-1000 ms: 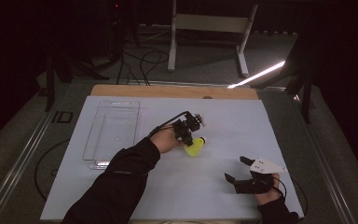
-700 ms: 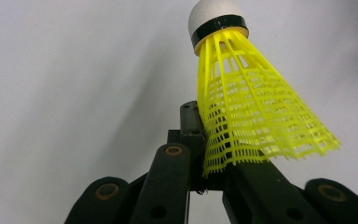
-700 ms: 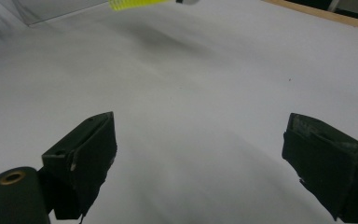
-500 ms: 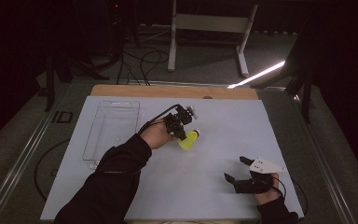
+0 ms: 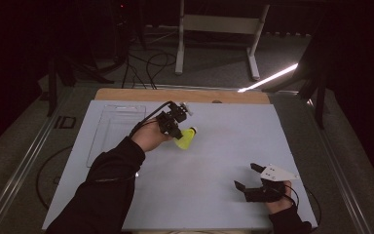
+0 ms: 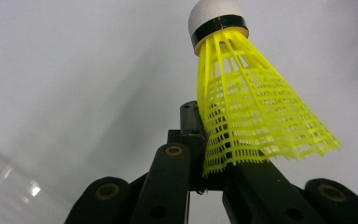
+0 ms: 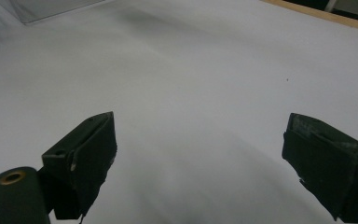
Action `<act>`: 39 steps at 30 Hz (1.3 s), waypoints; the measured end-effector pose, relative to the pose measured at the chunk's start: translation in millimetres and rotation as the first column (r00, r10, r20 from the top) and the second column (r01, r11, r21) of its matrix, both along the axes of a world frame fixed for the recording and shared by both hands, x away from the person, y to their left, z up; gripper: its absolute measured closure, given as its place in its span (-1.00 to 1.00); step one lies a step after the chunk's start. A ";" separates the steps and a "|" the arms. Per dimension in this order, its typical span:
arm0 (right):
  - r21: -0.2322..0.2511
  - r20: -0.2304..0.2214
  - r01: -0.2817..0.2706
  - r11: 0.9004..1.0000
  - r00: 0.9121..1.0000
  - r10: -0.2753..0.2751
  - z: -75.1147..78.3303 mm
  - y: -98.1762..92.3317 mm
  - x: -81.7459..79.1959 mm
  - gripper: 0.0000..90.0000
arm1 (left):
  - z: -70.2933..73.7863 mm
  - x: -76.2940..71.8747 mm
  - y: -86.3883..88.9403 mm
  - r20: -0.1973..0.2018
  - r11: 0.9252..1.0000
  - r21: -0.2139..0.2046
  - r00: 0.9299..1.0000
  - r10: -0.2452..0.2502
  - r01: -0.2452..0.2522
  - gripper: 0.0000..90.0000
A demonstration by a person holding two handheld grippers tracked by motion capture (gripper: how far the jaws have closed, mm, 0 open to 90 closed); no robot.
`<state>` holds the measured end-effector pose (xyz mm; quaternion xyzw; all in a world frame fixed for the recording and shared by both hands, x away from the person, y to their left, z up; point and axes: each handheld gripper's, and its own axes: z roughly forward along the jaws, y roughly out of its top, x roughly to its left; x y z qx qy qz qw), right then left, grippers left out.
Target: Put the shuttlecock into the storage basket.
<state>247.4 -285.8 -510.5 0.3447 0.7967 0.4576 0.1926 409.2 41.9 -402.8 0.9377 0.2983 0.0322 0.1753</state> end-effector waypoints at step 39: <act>-0.010 -0.011 0.003 1.000 1.000 -0.003 -2.2 1.3 1.5 -0.78 | 35.5 6.7 126.5 0.073 0.952 -0.033 0.949 0.306 -0.304 1.00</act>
